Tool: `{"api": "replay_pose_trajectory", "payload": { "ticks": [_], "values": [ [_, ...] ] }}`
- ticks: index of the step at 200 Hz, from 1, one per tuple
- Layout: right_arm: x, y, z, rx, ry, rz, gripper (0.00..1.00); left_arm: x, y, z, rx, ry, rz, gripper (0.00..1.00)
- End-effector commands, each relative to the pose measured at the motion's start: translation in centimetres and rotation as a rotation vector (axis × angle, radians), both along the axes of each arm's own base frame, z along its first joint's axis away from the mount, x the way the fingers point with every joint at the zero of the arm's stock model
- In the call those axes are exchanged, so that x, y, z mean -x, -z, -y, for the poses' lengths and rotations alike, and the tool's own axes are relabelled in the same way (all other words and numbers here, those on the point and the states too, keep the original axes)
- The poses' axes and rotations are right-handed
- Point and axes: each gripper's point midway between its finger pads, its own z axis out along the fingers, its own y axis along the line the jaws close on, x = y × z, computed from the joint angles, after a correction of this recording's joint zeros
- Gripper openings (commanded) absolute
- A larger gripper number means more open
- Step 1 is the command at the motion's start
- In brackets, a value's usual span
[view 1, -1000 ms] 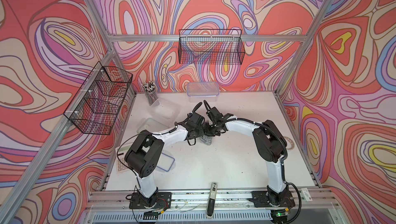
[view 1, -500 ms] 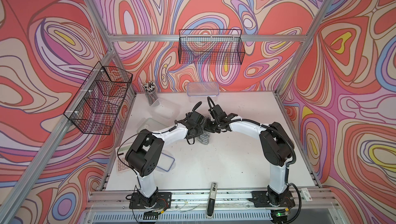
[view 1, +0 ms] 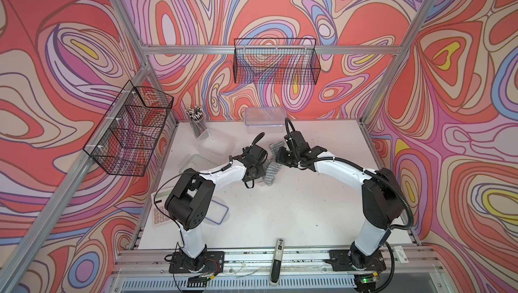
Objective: Wipe the insides of the lunch boxes
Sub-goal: Place the cleaning item at the center of the board.
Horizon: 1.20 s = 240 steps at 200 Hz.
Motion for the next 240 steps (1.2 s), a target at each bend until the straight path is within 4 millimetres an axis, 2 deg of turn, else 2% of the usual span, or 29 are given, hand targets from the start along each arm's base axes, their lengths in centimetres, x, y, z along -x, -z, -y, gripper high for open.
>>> {"api": "replay_pose_trajectory", "payload": {
  "ticks": [1,50,67,78,101,127,145,160,163,171,183,218,240],
  "values": [
    [-0.3,-1.7,2.8,0.045,0.063,0.051,0.0,0.4,1.2,-1.1,-0.059,-0.014,-0.052,0.0],
    [-0.3,-4.5,8.9,0.111,0.159,0.097,0.0,0.1,1.1,-1.7,-0.098,-0.009,-0.051,0.0],
    [-0.3,-4.6,11.3,0.137,0.185,0.083,0.0,-0.2,1.0,-2.1,-0.106,-0.004,-0.054,0.0],
    [-0.2,-4.1,12.9,0.161,0.2,0.054,0.0,-0.4,0.9,-2.4,-0.109,0.001,-0.058,0.0],
    [-0.1,-2.5,15.0,0.207,0.197,-0.006,0.0,-1.2,0.5,-3.1,-0.125,0.018,-0.061,0.0],
    [-0.1,0.8,17.5,0.307,0.202,-0.103,0.0,-2.1,-0.3,-4.1,-0.142,0.036,-0.058,0.0],
    [0.2,3.2,19.7,0.457,0.219,-0.193,0.0,-2.7,-0.7,-4.9,-0.16,0.052,-0.054,0.0],
    [0.5,3.8,21.4,0.575,0.236,-0.238,0.1,-3.3,-1.2,-5.6,-0.172,0.065,-0.052,0.0],
    [0.5,4.7,21.7,0.605,0.235,-0.264,0.12,-3.3,-1.3,-5.7,-0.175,0.07,-0.052,0.0],
    [0.8,5.2,22.6,0.667,0.241,-0.297,0.16,-3.6,-1.5,-6.2,-0.183,0.073,-0.053,0.0],
    [1.0,5.4,23.6,0.735,0.25,-0.324,0.28,-3.8,-1.8,-6.7,-0.191,0.074,-0.052,0.0],
    [1.5,4.3,25.9,0.875,0.29,-0.339,0.62,-4.4,-2.4,-8.1,-0.21,0.072,-0.044,0.0],
    [1.9,3.4,26.7,0.925,0.305,-0.343,0.79,-4.6,-2.5,-8.6,-0.241,0.103,-0.05,0.0]
  ]
}}
